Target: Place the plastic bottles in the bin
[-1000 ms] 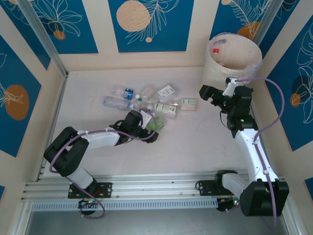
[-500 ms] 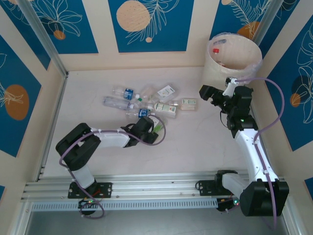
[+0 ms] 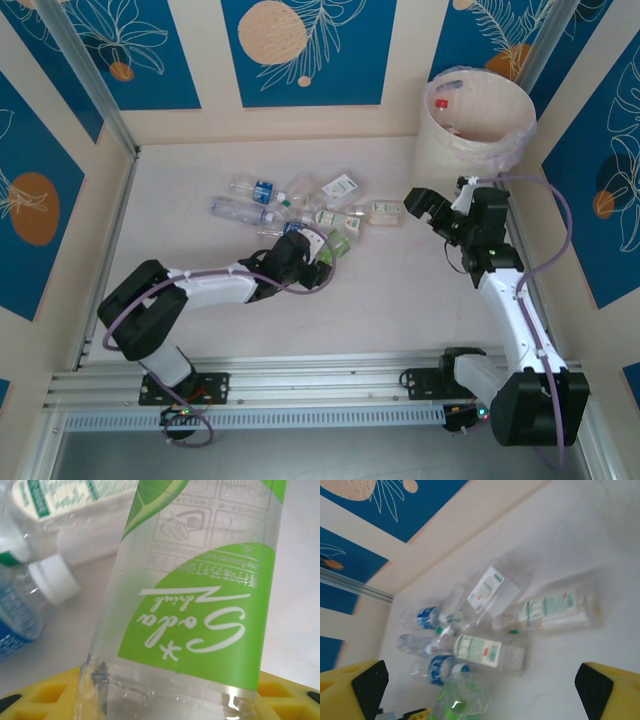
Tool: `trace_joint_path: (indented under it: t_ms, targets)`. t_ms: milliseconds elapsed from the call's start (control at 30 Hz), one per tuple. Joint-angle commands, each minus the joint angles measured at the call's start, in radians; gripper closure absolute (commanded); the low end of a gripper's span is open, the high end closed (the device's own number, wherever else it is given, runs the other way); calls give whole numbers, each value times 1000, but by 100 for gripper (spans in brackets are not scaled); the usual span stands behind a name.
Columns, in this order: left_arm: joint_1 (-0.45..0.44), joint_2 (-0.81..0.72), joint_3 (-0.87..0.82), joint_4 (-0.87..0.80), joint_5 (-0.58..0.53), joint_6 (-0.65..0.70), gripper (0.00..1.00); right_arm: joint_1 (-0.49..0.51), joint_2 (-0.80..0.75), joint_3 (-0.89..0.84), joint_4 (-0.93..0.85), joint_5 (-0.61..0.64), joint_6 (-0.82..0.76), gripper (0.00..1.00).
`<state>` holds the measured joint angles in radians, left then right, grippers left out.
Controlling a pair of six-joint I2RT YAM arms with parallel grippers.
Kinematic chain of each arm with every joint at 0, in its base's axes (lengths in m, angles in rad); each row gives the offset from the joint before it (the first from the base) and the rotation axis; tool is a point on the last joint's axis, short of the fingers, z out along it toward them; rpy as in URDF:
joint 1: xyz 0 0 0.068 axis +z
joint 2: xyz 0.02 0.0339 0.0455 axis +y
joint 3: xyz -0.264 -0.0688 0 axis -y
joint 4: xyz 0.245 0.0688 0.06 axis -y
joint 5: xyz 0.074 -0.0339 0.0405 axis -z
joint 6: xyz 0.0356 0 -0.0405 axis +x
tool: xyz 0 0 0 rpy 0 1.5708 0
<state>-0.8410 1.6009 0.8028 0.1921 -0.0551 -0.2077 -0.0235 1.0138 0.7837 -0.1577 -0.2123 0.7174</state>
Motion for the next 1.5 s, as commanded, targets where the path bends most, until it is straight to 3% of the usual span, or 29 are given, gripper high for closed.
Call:
trace_joint_path:
  t_ms: [0,167,300,633,867,1033,1133,1333,1367,1433,1467]
  targets:
    - [-12,-50,-4,63,126,-62,67,17,6,-53,67,-143,247,2]
    - [-10,-103,0,138,103,-33,79,46,26,-39,54,-176,295,0]
    - [-9,-94,46,172,66,0,100,71,31,-29,104,-210,296,1]
    - [-9,-66,179,175,116,128,100,193,144,71,234,-355,285,1]
    - [-10,-44,233,138,169,121,100,299,177,119,170,-174,200,0]
    - [-9,-50,219,150,160,100,100,331,152,125,114,11,149,9]
    - [-8,-52,215,152,165,89,97,333,156,124,118,-4,127,25]
    - [-9,-48,205,170,180,82,96,350,164,127,115,10,93,44]
    - [-9,-48,204,171,174,81,92,351,164,125,115,13,92,46]
    - [-9,-50,197,170,156,74,68,350,163,123,110,23,89,50]
    - [-9,-51,195,171,149,70,60,352,162,122,109,27,88,50]
